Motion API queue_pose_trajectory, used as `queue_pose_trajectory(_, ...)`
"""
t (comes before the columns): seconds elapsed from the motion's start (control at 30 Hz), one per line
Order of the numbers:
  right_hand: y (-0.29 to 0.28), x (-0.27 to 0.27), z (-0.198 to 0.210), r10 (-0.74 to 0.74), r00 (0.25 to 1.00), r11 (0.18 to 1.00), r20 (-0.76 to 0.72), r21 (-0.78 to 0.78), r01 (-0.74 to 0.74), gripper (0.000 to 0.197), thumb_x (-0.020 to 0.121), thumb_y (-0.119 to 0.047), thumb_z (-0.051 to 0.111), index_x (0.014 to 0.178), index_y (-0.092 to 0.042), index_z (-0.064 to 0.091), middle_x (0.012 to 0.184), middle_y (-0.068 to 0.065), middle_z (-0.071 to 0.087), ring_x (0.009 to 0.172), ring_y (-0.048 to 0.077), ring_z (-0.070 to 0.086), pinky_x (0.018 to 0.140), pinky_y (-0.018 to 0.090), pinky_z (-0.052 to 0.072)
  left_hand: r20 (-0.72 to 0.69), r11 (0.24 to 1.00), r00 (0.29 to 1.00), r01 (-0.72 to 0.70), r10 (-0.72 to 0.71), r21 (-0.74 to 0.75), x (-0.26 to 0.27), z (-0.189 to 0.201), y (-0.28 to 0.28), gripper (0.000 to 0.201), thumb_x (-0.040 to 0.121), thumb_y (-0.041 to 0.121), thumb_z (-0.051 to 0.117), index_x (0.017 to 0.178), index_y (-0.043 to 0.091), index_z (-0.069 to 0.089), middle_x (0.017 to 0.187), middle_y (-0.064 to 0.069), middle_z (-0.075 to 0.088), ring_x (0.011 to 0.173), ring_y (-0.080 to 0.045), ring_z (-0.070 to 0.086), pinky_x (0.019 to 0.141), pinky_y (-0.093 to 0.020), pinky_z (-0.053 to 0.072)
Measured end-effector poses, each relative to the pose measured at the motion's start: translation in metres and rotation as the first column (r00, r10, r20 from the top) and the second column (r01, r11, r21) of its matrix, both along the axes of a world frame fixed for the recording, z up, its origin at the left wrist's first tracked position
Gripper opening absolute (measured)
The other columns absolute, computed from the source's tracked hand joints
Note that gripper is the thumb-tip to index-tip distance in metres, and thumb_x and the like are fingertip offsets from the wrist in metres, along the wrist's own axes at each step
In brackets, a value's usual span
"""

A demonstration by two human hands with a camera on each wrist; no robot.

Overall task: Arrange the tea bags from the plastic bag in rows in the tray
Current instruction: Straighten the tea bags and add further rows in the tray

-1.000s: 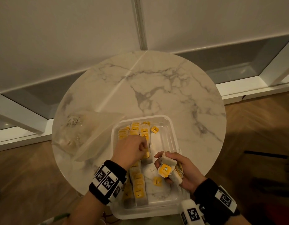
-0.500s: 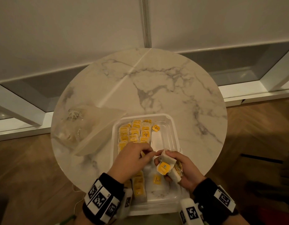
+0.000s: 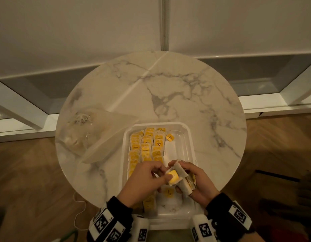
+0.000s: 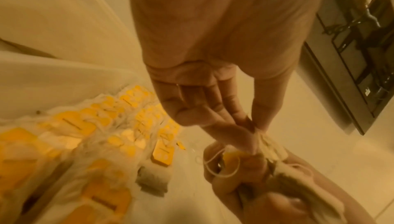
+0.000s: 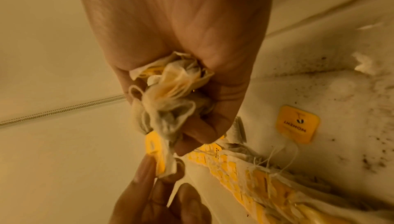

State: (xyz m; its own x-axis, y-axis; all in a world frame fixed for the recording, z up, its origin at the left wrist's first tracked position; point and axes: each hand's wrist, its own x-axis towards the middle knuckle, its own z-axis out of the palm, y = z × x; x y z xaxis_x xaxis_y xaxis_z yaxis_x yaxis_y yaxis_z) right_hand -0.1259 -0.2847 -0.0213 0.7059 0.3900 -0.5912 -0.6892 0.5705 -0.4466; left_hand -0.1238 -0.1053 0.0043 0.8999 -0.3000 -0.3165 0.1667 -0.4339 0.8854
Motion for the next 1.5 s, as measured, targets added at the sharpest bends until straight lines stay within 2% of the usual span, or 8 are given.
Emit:
queue_pose_trajectory(0.17,-0.002,0.000,-0.010,0.035,0.999,0.997,0.001,-0.075,-0.035,0.020,0.081,-0.024,0.061,0.093,-0.007,0.065,0.080,0.015,0.063,0.058,0.026,0.059,0.044,0.025,0.042,0.167,0.997,0.983,-0.069,0.073,-0.026,0.008,0.015,0.008,0.013,0.085,0.012,0.075,0.078,0.021,0.068,0.073,0.011,0.067,0.065,-0.010,0.068,0.057,-0.019,0.047)
queue_pose_trajectory(0.27,-0.002,0.001,-0.012,0.084,0.994,0.996,0.073,-0.045,-0.081,0.027,0.083,-0.029,0.058,0.098,-0.008,0.066,0.090,0.013,0.061,0.062,0.023,0.058,0.045,0.024,0.039,0.262,0.996,0.961,-0.088,0.091,-0.023,0.017,0.025,0.016,0.019,0.085,0.011,0.075,0.077,0.025,0.066,0.075,0.011,0.067,0.067,-0.012,0.068,0.056,-0.028,0.049)
queue_pose_trajectory(0.4,-0.004,0.000,-0.014,0.098,0.990,0.995,0.099,-0.026,-0.096,0.030,0.082,-0.032,0.056,0.097,-0.009,0.068,0.092,0.012,0.061,0.063,0.021,0.057,0.046,0.024,0.038,0.383,0.972,0.921,-0.017,-0.075,0.232,0.030,0.029,0.026,0.007,0.082,0.031,0.073,0.078,0.034,0.068,0.075,0.018,0.066,0.065,-0.008,0.064,0.058,-0.021,0.047)
queue_pose_trajectory(0.67,-0.011,0.003,-0.011,0.093,0.985,0.996,0.143,-0.007,-0.093,0.036,0.071,-0.036,0.068,0.097,-0.010,0.068,0.091,0.011,0.061,0.062,0.020,0.057,0.046,0.024,0.039,0.210,0.796,0.886,0.240,-0.414,0.556,0.044,0.012,0.026,0.007,0.092,0.033,0.064,0.094,0.029,0.069,0.090,0.015,0.065,0.080,-0.003,0.058,0.075,-0.032,0.050)
queue_pose_trajectory(0.97,-0.022,0.006,-0.013,0.078,0.981,0.997,0.180,-0.026,-0.074,0.036,0.074,-0.037,0.067,0.097,-0.010,0.068,0.089,0.010,0.061,0.062,0.021,0.059,0.048,0.025,0.042,-0.087,0.585,0.771,0.546,-0.630,0.600,0.042,-0.014,0.000,0.013,0.091,0.028,0.063,0.103,0.023,0.067,0.093,0.009,0.064,0.085,-0.008,0.055,0.077,-0.031,0.049)
queue_pose_trajectory(1.1,-0.021,0.006,-0.015,0.070,0.977,0.997,0.201,-0.001,-0.071,0.033,0.079,-0.033,0.064,0.098,-0.007,0.067,0.089,0.012,0.061,0.062,0.022,0.059,0.046,0.026,0.045,-0.090,0.518,0.775,0.498,-0.625,0.695,0.050,-0.022,-0.006,0.018,0.092,0.025,0.059,0.107,0.020,0.065,0.101,0.002,0.068,0.095,-0.018,0.061,0.076,-0.034,0.049)
queue_pose_trajectory(1.37,-0.020,0.003,-0.009,0.033,0.974,0.999,0.223,0.023,-0.039,0.029,0.083,-0.024,0.054,0.097,0.000,0.063,0.085,0.016,0.059,0.061,0.022,0.059,0.049,0.026,0.050,0.068,0.559,0.848,0.284,-0.526,0.779,0.059,-0.026,-0.010,0.014,0.090,0.033,0.060,0.103,0.030,0.066,0.100,0.008,0.066,0.096,-0.016,0.061,0.069,-0.029,0.043)
queue_pose_trajectory(1.5,-0.021,0.004,-0.010,0.053,0.974,0.998,0.221,0.013,-0.057,0.030,0.084,-0.026,0.057,0.099,-0.001,0.064,0.086,0.016,0.059,0.062,0.022,0.059,0.050,0.027,0.050,0.108,0.562,0.860,0.225,-0.498,0.796,0.067,-0.025,-0.012,0.004,0.087,0.027,0.062,0.086,0.031,0.061,0.085,0.012,0.054,0.092,-0.016,0.060,0.066,-0.028,0.038)
